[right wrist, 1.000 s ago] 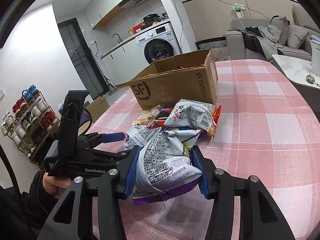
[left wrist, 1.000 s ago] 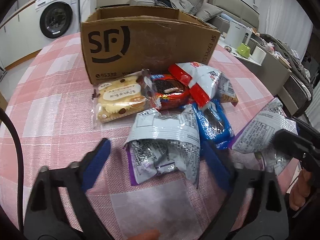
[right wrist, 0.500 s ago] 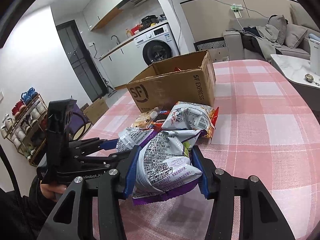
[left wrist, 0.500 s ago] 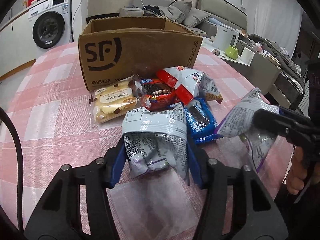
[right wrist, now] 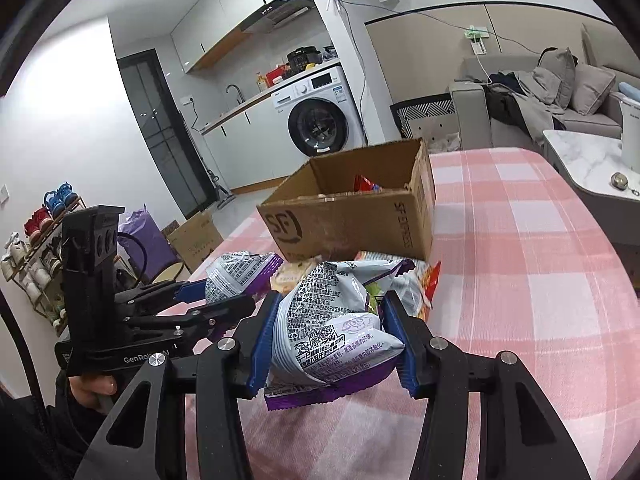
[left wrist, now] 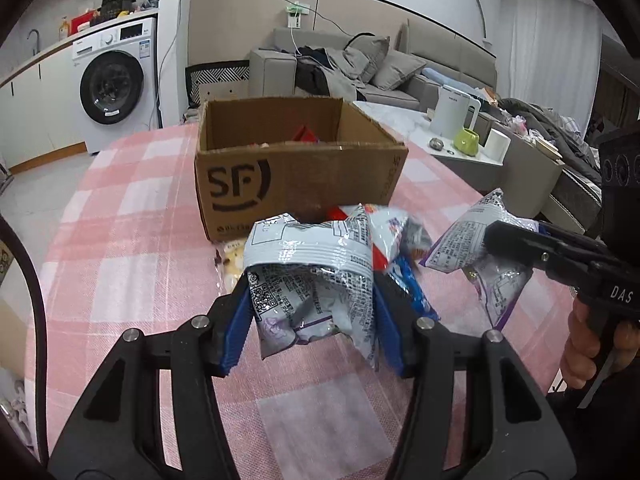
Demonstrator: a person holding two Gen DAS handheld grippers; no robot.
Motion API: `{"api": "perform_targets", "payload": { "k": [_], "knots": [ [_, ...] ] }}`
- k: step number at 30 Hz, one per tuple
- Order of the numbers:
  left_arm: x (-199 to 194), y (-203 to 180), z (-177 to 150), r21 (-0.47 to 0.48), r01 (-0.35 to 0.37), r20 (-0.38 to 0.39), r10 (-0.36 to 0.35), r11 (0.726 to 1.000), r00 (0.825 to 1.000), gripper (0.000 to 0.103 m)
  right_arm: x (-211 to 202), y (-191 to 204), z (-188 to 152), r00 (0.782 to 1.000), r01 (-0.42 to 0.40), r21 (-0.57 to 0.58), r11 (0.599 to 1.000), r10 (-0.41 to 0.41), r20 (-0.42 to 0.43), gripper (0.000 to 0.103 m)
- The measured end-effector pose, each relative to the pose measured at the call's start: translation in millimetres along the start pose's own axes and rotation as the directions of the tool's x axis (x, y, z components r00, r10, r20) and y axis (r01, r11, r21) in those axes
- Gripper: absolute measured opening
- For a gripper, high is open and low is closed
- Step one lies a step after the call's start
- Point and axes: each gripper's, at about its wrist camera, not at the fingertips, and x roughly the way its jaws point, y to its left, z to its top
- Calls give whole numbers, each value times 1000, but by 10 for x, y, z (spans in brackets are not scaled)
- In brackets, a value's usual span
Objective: Organize snacks
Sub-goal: 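Lift both bags and carry them over the box with both tools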
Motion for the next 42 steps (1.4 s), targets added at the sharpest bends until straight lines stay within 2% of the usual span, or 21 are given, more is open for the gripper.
{"api": "perform_targets", "payload": {
  "k": [9, 20, 30, 42],
  "knots": [
    [-126, 81, 372, -18, -9, 58, 10, 1000, 998, 52, 37, -16, 324, 999, 4, 9, 1000, -4, 37, 51],
    [-57, 170, 730, -38, -30, 86, 33, 999, 996, 52, 116, -51, 634, 997, 16, 12, 1000, -17, 73, 51],
    [144, 230, 981, -44, -69, 92, 72, 997, 993, 52, 203, -48, 931, 994, 29, 9, 1000, -30, 107, 51],
    [504, 364, 1212, -46, -121, 73, 124, 992, 990, 52, 453, -65, 1137, 991, 35, -6, 999, -34, 128, 51]
  ]
}}
